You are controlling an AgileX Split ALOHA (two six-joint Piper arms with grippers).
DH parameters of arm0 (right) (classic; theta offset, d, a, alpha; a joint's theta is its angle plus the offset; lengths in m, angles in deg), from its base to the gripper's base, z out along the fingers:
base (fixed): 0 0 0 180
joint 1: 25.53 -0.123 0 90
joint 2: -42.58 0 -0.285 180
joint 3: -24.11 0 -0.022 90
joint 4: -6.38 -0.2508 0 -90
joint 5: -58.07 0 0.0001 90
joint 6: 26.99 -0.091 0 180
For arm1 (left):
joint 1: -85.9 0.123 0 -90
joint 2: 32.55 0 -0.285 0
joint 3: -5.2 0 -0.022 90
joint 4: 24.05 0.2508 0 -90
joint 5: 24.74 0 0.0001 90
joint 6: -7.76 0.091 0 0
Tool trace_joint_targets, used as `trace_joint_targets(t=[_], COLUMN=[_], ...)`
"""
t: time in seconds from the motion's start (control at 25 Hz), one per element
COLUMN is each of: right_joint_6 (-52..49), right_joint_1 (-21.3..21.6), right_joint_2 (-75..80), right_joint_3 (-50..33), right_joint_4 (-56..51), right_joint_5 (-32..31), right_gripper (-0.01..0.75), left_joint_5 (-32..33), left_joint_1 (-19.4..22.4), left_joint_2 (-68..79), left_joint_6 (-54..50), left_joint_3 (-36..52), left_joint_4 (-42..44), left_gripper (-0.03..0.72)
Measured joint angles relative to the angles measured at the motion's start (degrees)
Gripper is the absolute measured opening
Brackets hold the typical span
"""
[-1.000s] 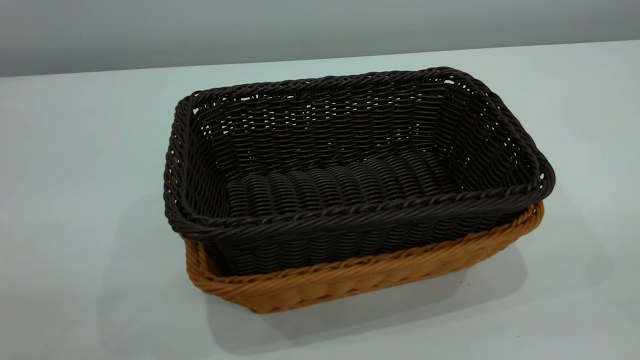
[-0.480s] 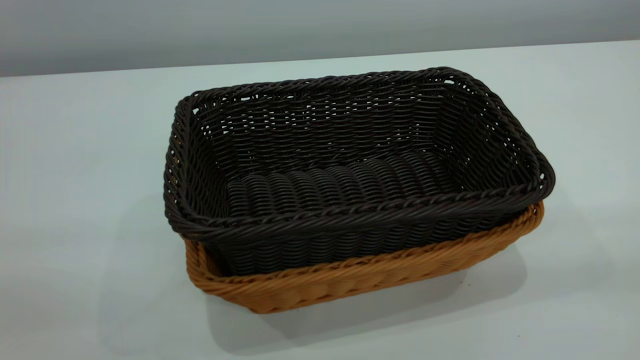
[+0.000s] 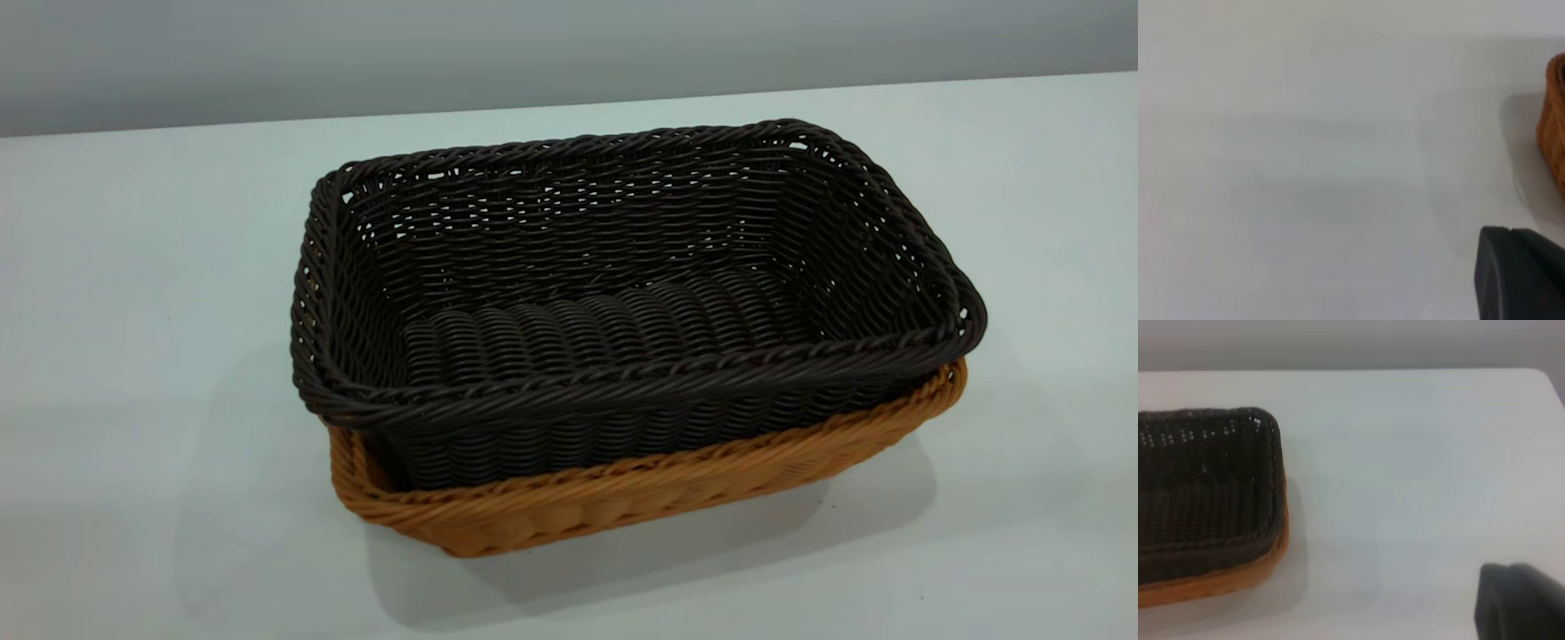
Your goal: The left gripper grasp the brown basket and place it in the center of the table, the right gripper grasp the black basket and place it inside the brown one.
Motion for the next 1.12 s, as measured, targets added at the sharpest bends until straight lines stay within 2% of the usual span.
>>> trace_joint_targets(t=[0.2, 1.12], right_joint_6=[0.0, 0.0], right_joint_1=[0.0, 0.0], right_joint_2=[0.0, 0.0], right_joint_3=[0.0, 0.0], right_joint_4=[0.0, 0.0], right_joint_5=[-0.1, -0.1], right_gripper=[0.000, 0.000], left_joint_5=[0.2, 0.2], left_joint_1=[-0.1, -0.1], left_joint_2=[-4.9, -4.8], left_joint_6=[0.0, -0.1], left_joint_3=[-0.2, -0.3], left_joint_4=[0.1, 0.1], left_gripper=[0.020, 0.018])
